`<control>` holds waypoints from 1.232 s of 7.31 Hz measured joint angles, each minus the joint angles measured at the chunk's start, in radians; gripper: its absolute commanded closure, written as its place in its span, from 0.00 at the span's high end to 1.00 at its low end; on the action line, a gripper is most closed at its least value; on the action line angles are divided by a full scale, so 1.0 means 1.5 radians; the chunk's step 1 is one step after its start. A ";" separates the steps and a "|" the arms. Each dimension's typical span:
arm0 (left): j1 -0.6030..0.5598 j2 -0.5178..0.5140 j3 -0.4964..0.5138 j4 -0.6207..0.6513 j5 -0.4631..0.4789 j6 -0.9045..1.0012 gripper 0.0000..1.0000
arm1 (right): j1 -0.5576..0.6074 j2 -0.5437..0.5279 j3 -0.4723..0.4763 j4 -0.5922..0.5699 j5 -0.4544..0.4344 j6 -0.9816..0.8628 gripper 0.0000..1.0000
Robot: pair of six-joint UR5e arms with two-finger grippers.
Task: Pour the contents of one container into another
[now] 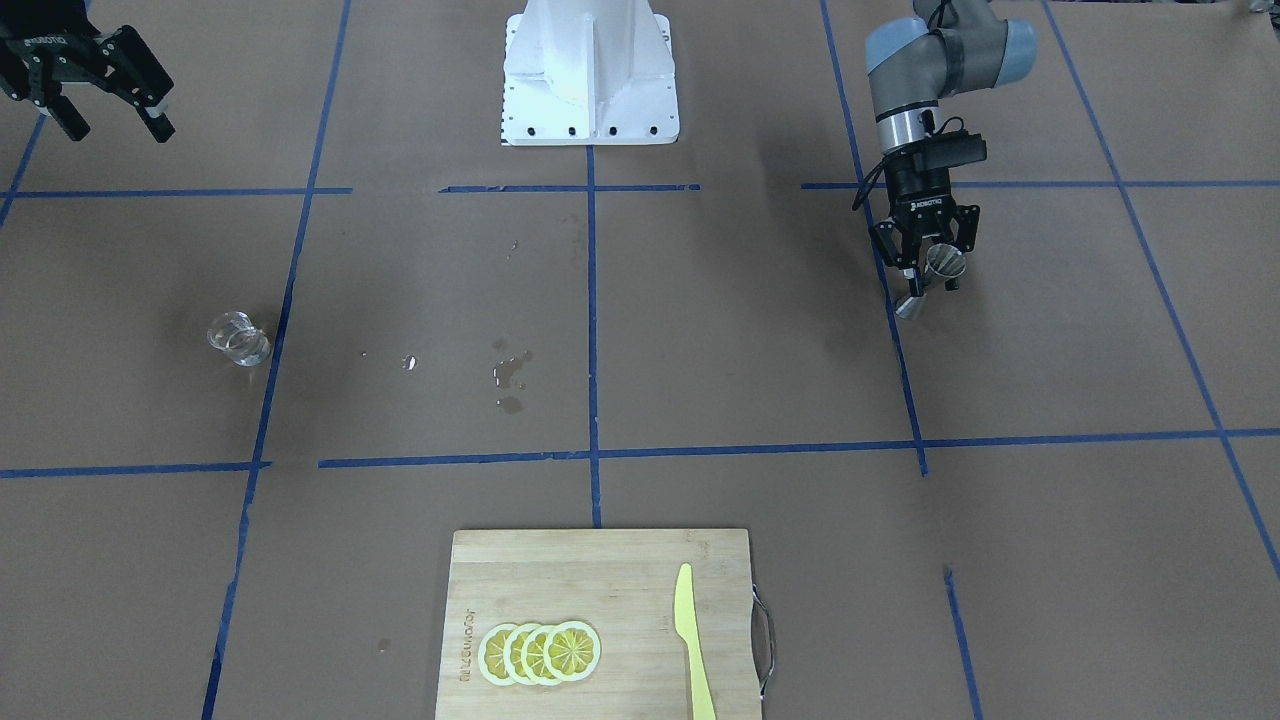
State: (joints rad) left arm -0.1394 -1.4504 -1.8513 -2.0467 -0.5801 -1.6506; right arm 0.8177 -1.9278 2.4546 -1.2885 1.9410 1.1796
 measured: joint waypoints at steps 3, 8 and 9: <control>0.000 -0.011 0.012 -0.001 0.001 0.000 0.02 | 0.000 -0.002 0.000 0.000 0.000 0.000 1.00; -0.003 -0.019 -0.049 -0.007 0.010 0.010 0.00 | -0.009 -0.007 -0.001 0.000 -0.017 0.001 1.00; -0.004 -0.020 -0.081 -0.007 0.010 0.024 0.00 | -0.031 -0.009 -0.001 0.000 -0.051 0.007 1.00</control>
State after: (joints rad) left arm -0.1451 -1.4802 -1.9722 -2.0569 -0.5656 -1.6146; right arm 0.7717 -1.9415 2.4529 -1.2886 1.8652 1.1896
